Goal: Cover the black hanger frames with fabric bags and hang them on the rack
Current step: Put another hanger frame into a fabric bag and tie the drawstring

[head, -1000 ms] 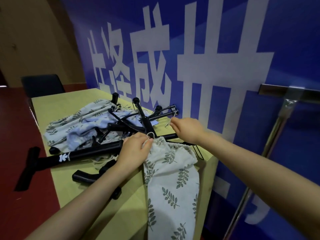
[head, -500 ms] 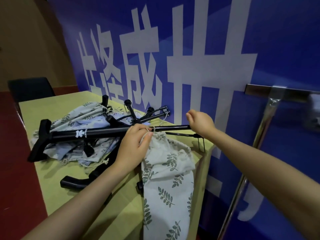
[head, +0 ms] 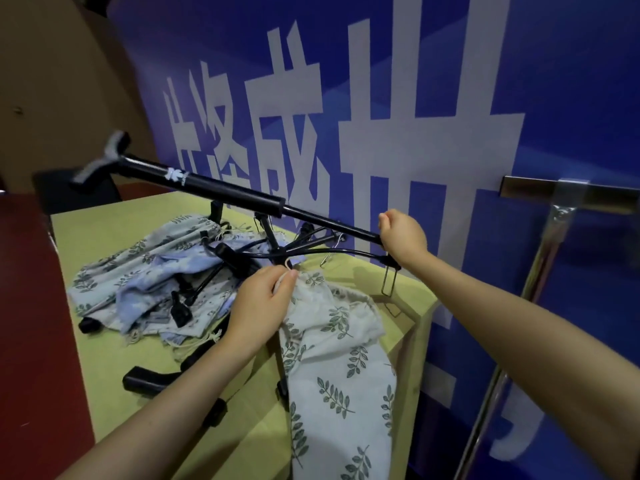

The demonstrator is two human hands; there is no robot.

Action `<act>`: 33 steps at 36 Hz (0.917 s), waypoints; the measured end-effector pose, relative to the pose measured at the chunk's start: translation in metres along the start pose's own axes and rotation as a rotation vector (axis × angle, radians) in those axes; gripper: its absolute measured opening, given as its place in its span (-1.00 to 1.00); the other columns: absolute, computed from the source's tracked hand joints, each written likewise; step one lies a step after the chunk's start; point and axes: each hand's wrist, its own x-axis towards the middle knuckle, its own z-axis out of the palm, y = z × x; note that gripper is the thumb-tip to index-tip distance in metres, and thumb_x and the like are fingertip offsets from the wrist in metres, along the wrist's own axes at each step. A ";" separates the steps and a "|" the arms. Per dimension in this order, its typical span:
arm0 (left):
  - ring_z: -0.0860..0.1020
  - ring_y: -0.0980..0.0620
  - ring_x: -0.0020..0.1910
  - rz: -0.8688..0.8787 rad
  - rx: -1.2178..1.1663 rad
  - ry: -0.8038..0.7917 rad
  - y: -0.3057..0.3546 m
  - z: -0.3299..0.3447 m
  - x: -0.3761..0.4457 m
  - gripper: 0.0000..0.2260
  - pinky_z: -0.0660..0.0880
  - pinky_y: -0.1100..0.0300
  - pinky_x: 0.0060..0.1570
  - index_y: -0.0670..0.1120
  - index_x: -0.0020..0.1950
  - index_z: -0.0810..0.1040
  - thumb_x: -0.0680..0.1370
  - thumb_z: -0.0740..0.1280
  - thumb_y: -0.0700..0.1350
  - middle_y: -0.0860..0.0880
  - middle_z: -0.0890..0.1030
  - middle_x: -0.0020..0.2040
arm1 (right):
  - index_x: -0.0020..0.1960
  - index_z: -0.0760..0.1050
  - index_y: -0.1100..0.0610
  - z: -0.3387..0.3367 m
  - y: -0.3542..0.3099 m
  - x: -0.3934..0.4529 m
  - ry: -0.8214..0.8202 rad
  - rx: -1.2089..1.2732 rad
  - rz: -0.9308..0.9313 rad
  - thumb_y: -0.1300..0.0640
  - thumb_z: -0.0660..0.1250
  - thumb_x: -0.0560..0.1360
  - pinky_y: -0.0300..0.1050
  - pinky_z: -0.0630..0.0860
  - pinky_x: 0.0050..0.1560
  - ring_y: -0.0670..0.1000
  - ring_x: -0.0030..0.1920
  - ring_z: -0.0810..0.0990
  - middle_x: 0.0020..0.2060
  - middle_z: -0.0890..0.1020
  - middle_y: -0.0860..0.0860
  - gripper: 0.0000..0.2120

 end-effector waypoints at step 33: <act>0.63 -0.14 0.01 -0.456 -0.590 -0.121 0.051 -0.007 -0.040 -0.73 0.48 -0.02 0.07 -0.16 0.09 0.60 0.66 0.16 -0.07 -0.15 0.68 0.01 | -0.06 0.59 0.18 -0.051 -0.080 -0.138 -0.640 0.929 -0.085 0.09 0.18 0.64 -0.21 0.47 -0.31 -0.02 -0.31 0.55 -0.29 0.59 0.07 -0.73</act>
